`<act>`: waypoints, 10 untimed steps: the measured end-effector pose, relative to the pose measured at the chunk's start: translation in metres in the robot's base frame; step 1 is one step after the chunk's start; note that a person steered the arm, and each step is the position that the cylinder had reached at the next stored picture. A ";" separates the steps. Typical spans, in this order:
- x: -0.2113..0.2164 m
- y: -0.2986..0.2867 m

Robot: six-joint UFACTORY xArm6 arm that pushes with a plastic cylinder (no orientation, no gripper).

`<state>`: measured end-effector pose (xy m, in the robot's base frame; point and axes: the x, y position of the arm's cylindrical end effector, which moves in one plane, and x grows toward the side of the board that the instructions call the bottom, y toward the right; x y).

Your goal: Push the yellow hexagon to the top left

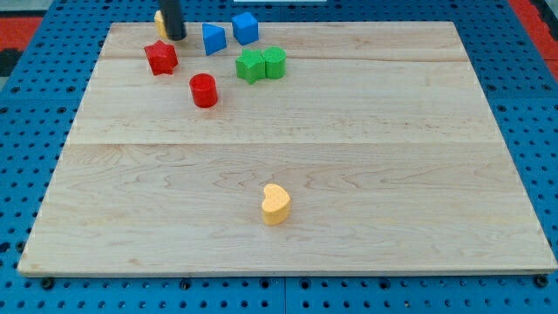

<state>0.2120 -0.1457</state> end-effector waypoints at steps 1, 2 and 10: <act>-0.020 0.004; -0.021 0.001; 0.002 -0.057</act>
<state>0.2144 -0.2025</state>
